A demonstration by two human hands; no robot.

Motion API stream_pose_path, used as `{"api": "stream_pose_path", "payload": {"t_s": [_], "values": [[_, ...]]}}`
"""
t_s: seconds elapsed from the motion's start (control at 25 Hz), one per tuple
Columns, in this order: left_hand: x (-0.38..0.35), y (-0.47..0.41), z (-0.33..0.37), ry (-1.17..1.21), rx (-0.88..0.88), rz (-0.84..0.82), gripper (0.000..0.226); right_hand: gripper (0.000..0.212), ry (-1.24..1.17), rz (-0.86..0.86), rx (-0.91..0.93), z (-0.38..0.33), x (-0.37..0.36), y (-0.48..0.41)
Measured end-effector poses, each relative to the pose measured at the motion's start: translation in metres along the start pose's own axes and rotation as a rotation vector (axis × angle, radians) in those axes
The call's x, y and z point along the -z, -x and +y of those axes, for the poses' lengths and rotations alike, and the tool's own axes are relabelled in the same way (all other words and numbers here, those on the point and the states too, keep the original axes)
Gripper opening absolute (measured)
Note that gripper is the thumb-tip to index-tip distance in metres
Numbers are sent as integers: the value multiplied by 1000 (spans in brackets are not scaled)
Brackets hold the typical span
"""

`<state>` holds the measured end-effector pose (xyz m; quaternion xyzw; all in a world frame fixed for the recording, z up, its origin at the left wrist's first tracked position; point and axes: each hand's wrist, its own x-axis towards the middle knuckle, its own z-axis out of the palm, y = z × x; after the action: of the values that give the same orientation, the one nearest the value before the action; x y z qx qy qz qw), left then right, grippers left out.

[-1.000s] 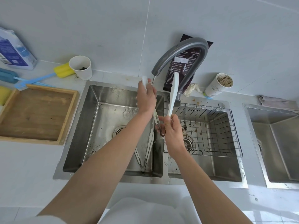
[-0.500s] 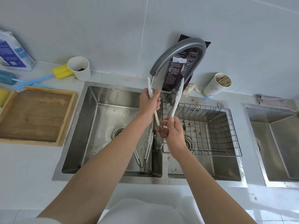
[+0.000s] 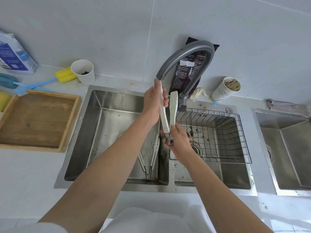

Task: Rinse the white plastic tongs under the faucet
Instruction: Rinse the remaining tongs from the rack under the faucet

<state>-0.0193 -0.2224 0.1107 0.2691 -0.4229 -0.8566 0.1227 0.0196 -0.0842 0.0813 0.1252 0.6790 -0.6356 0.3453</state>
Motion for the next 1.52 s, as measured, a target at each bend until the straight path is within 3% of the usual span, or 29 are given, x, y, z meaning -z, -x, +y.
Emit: {"api": "stream_pose_path", "payload": {"t_s": [0.32,0.52,0.64,0.72,0.92,1.04,1.16,1.52], "values": [[-2,-5,-4,-21,-62,-50,37,41,551,37,378,-2,-7,-2],[6,-4,-4,62,-18,-22,32,37,474,32,368,1,-9,-6],[19,-5,-22,-243,-172,216,20,35,313,9,297,3,-9,-5],[30,0,-35,-407,-224,282,28,40,240,-9,268,5,-9,-6],[35,8,-50,-415,-17,155,31,36,175,-25,278,6,-12,-4],[26,5,-48,-443,-32,158,23,31,208,-40,284,6,-13,1],[17,-2,-39,-506,-55,263,17,27,267,-76,313,8,-12,5],[9,-28,-21,-492,-158,320,21,35,213,-53,344,11,-8,18]]}}
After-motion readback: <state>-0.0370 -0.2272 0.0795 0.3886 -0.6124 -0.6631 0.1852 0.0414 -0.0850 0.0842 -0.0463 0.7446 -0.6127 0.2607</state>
